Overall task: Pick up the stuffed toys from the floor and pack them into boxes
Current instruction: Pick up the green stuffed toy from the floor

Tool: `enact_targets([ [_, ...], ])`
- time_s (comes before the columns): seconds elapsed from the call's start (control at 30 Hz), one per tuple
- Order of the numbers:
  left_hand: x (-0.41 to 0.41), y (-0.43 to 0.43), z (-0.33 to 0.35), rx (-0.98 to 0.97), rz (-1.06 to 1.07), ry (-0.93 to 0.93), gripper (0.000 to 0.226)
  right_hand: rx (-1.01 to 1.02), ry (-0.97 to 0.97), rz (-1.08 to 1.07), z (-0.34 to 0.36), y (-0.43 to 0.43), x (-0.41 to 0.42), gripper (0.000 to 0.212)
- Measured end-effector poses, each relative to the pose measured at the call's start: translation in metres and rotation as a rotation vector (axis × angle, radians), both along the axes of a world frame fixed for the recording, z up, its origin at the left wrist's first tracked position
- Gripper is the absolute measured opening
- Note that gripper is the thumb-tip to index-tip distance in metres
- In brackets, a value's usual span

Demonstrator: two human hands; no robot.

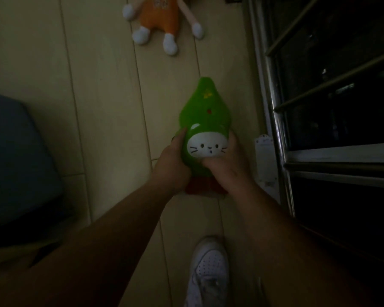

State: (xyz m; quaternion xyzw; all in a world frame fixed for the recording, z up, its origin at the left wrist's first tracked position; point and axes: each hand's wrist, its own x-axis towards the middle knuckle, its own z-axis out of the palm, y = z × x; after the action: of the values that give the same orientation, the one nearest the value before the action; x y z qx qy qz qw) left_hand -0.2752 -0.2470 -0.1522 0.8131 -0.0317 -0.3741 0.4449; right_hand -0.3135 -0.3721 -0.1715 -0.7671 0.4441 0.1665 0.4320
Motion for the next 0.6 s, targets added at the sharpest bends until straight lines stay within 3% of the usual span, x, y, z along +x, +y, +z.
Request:
enact_targets([
  [0.33,-0.004,0.076,0.17,0.076,0.092,-0.1,0.086,-0.049,-0.109,0.114,0.172,0.059,0.003,0.112],
  [0.6,0.007,0.155,0.323,-0.009,0.208,-0.178,0.086,-0.099,-0.243,0.264,0.319,0.129,0.026,0.106],
])
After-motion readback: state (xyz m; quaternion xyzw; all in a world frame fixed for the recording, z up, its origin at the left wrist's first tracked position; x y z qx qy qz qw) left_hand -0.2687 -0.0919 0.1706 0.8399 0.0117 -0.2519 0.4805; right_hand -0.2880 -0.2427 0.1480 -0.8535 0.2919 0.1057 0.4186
